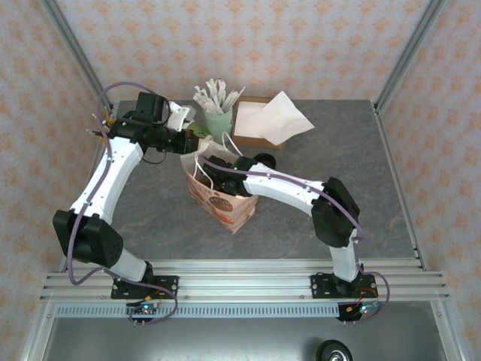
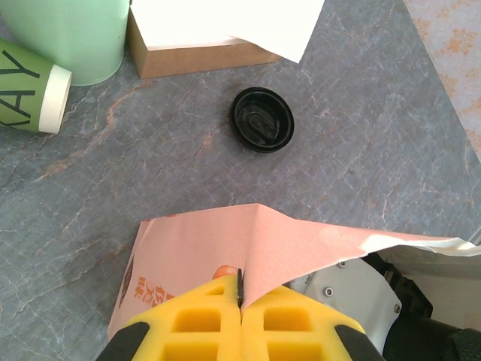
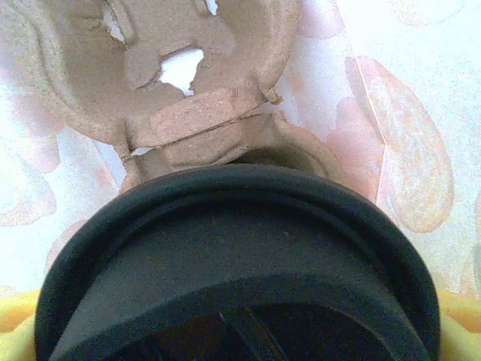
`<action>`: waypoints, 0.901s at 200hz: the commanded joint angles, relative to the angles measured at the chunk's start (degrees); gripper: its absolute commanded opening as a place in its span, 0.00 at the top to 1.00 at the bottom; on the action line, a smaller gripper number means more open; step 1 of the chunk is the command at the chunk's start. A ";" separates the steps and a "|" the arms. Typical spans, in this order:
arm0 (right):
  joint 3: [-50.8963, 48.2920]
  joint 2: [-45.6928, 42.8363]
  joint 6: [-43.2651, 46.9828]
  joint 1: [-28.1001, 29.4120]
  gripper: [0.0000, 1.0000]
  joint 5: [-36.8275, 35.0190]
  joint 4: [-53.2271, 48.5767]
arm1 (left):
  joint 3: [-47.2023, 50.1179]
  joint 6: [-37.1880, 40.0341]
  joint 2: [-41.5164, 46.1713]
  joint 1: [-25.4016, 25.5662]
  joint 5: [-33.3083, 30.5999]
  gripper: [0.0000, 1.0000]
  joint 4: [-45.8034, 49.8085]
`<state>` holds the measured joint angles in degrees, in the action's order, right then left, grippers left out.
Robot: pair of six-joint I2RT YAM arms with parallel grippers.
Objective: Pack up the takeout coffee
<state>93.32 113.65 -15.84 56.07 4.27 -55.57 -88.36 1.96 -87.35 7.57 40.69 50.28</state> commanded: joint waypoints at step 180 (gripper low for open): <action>-14.78 22.63 -3.76 4.17 0.47 13.35 2.27 | 1.17 0.90 1.69 -0.10 0.31 1.00 -0.50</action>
<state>92.40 115.39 -18.37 57.84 4.86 -50.26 -87.90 1.96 -87.02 7.46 41.34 49.32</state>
